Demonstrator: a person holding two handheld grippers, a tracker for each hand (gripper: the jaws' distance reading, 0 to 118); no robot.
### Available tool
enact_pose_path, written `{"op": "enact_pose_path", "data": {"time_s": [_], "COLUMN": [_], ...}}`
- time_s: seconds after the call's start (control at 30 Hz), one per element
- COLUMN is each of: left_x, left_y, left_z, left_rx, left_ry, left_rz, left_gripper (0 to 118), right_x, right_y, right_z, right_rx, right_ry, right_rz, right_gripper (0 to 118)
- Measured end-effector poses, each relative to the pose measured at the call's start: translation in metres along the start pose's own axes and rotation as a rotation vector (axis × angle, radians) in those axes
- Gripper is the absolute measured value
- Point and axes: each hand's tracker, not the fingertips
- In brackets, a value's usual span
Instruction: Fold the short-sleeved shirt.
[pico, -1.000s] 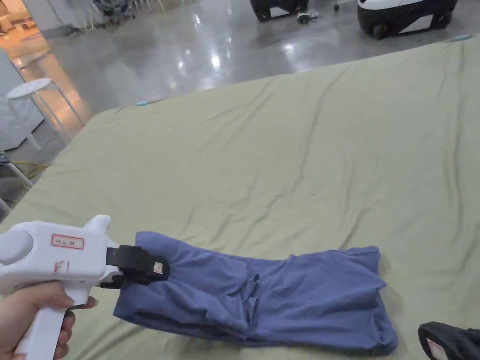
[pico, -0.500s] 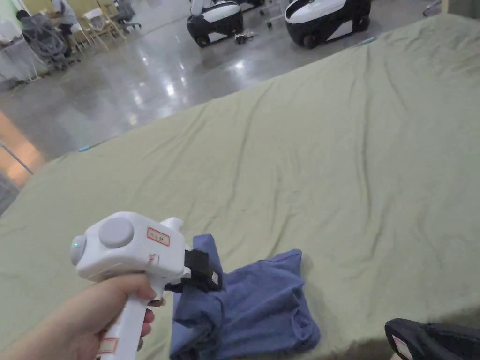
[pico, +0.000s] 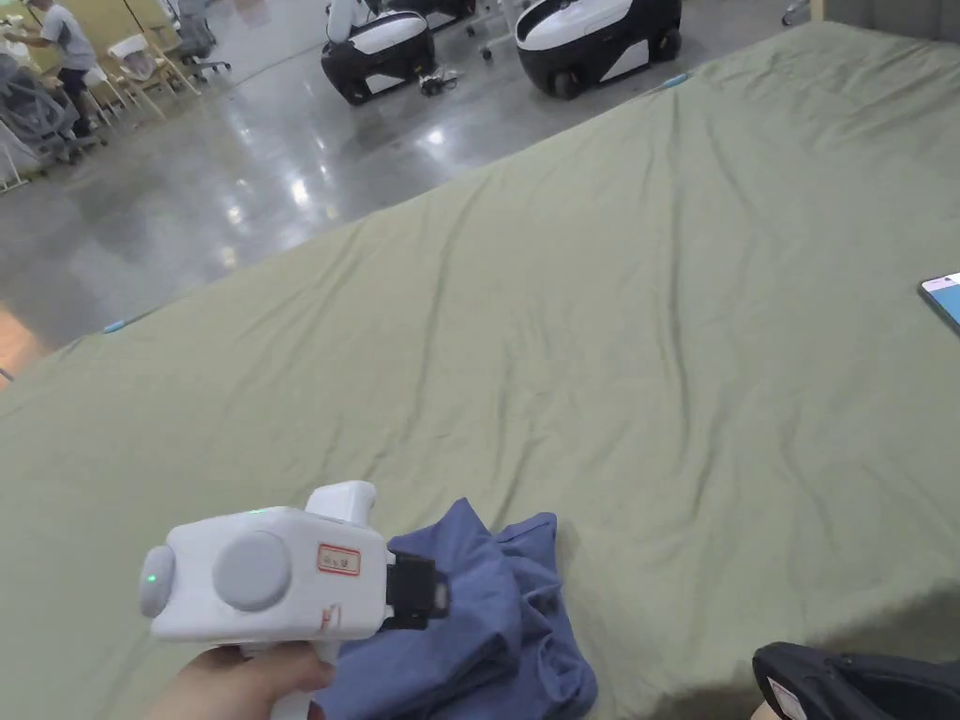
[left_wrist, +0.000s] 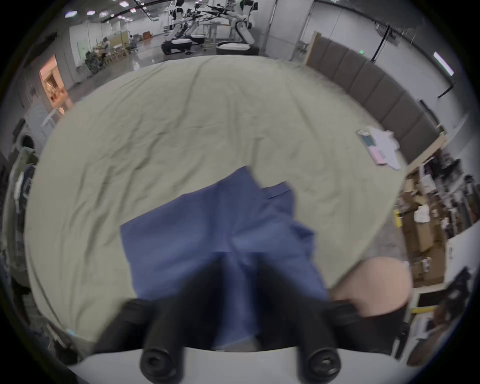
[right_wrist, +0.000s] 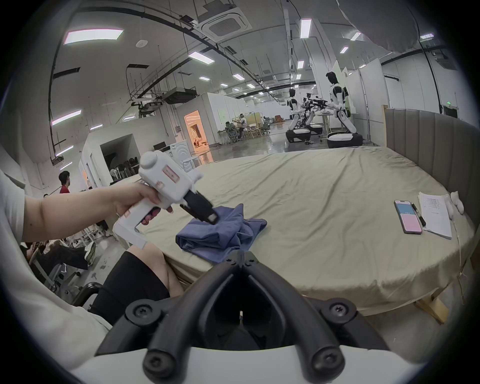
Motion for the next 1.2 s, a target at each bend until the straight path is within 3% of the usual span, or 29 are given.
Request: {"op": "enact_pose_path", "data": {"time_s": [0.03, 0.2, 0.33, 0.43, 0.53, 0.63, 0.7, 0.97, 1.13, 1.2], "left_x": [0.000, 0.030, 0.077, 0.083, 0.082, 0.071, 0.052, -0.081, -0.149, -0.159], "left_y": [0.000, 0.004, -0.007, -0.011, -0.010, -0.008, -0.011, -0.068, -0.096, -0.099], "left_z": [-0.010, -0.038, -0.050, -0.069, -0.071, -0.057, -0.031, 0.076, 0.070, 0.055], "left_rx": [-0.025, 0.002, -0.036, -0.012, -0.018, -0.016, 0.046, 0.323, 0.320, 0.278], "left_ry": [0.069, -0.015, -0.093, -0.026, -0.052, -0.212, -0.326, -0.486, -0.511, -0.541], "left_rz": [0.009, 0.078, -0.031, -0.176, -0.158, -0.157, -0.113, 0.180, 0.337, 0.356], "left_gripper": [0, 0, 0, 0, 0, 0, 0, 0, 0, 0], "right_x": [-0.001, -0.009, -0.012, -0.015, -0.021, -0.029, -0.034, -0.050, -0.039, -0.025], "right_y": [0.001, 0.002, -0.001, 0.000, 0.004, 0.009, 0.014, 0.044, 0.038, 0.032], "right_z": [-0.003, -0.008, -0.010, -0.014, -0.021, -0.035, -0.048, -0.152, -0.256, -0.292], "right_rx": [-0.002, -0.025, -0.049, -0.063, -0.076, -0.093, -0.103, -0.168, -0.320, -0.432], "right_ry": [-0.001, 0.017, 0.009, 0.006, 0.016, 0.038, 0.055, 0.117, 0.116, 0.085], "right_rz": [0.008, 0.032, 0.033, 0.031, 0.037, 0.051, 0.050, 0.035, -0.038, -0.106], "right_gripper": [0, 0, 0, 0, 0, 0, 0, 0, 0, 0]}}
